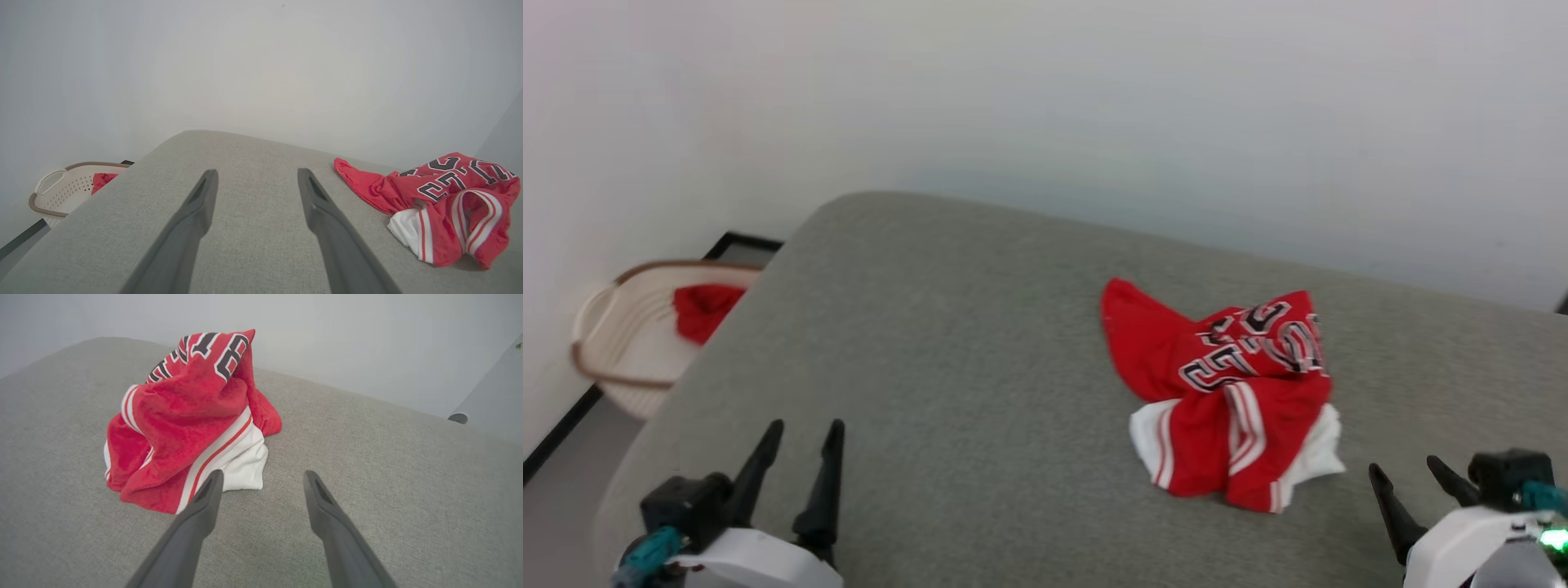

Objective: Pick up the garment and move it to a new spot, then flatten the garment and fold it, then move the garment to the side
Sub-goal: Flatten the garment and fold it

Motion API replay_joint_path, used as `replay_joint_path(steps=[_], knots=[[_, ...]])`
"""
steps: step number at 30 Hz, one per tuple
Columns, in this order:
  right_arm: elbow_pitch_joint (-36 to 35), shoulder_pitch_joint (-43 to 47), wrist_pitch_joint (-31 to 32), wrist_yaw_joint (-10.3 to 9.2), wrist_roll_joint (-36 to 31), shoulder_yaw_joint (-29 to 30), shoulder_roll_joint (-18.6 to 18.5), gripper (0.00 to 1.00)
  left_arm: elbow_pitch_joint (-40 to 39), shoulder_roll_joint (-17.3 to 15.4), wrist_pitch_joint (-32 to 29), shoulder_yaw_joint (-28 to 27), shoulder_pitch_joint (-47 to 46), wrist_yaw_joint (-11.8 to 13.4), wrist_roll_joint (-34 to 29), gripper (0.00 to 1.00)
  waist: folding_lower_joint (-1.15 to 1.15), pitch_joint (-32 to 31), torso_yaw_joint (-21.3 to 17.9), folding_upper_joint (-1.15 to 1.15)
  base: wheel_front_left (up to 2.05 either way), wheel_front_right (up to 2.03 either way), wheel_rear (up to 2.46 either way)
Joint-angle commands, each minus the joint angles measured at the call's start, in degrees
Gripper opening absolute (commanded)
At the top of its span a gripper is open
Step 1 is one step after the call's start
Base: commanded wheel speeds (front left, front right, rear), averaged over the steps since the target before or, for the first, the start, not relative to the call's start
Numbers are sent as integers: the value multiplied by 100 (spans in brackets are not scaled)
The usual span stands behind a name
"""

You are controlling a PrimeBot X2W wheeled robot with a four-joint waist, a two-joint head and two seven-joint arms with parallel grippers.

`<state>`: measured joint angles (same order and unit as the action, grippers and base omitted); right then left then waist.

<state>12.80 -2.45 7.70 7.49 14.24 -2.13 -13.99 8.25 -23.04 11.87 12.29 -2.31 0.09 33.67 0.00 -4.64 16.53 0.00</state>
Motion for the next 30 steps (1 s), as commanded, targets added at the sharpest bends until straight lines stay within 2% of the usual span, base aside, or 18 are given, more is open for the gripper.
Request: replay_joint_path(steps=[1,9,17,25,26,27,30], knots=[[3,-149,224,0,104,6,-61,100,18,50,15,48,-103,-36,-64,100,0,295,403,0,0,0,0],[125,-591,1229,0,264,113,-319,100,170,313,139,249,-487,-159,-106,100,0,824,832,0,0,0,0],[358,-922,1964,0,363,168,-448,100,374,559,243,340,-826,-272,-151,100,0,1255,1105,0,0,0,0],[700,-1107,2297,0,299,90,-433,100,620,703,307,320,-990,-365,-174,100,0,1387,1226,0,0,0,0],[746,-1132,2313,0,330,61,-415,70,648,719,311,309,-995,-370,-168,100,0,1387,1229,0,0,0,0],[773,-1152,2294,1,331,44,-409,0,669,728,316,294,-996,-383,-162,100,0,1385,1226,0,0,0,0],[849,-1160,2289,1,326,44,-412,0,725,730,324,238,-961,-404,-181,100,0,1357,1180,0,0,0,0]])
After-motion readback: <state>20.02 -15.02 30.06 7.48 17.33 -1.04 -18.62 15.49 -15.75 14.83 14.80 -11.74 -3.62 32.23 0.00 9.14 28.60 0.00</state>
